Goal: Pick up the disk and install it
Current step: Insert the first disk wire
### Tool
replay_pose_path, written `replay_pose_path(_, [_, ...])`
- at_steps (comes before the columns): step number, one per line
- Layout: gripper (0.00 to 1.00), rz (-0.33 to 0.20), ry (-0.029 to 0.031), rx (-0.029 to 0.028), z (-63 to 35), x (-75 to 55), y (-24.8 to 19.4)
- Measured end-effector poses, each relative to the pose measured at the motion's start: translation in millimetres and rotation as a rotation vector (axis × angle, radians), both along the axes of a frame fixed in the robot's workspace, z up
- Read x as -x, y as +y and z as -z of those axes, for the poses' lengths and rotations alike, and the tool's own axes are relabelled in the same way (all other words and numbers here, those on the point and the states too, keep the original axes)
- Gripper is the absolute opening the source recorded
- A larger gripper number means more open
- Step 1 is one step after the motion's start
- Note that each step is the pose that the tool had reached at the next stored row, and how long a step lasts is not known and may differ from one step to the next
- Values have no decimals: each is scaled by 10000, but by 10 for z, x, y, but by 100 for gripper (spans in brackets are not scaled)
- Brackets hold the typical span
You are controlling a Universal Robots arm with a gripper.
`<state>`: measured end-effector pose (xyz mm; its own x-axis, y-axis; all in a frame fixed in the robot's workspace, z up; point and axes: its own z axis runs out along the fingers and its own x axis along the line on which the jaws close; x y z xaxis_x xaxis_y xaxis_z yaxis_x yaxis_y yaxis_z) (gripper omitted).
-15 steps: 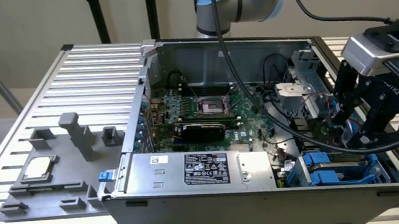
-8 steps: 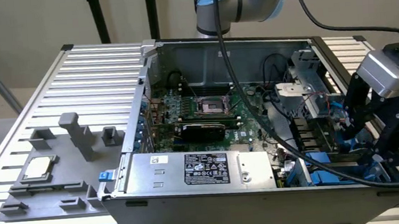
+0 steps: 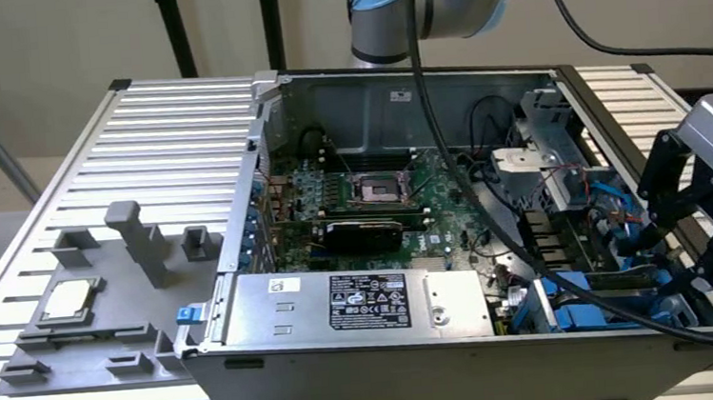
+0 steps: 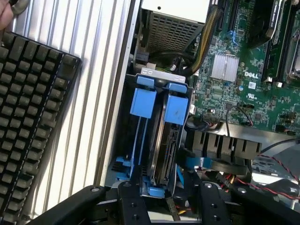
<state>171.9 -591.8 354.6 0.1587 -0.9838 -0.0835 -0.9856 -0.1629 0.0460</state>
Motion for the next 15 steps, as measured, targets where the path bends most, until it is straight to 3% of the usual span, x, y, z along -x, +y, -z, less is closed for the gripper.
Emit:
replay_pose_path(5, [49, -154, 0, -164, 0, -56, 0])
replay_pose_path(9, [49, -435, 3, -250, 0, -79, 0])
replay_pose_path(15, [49, -930, 12, -279, 2, -103, 0])
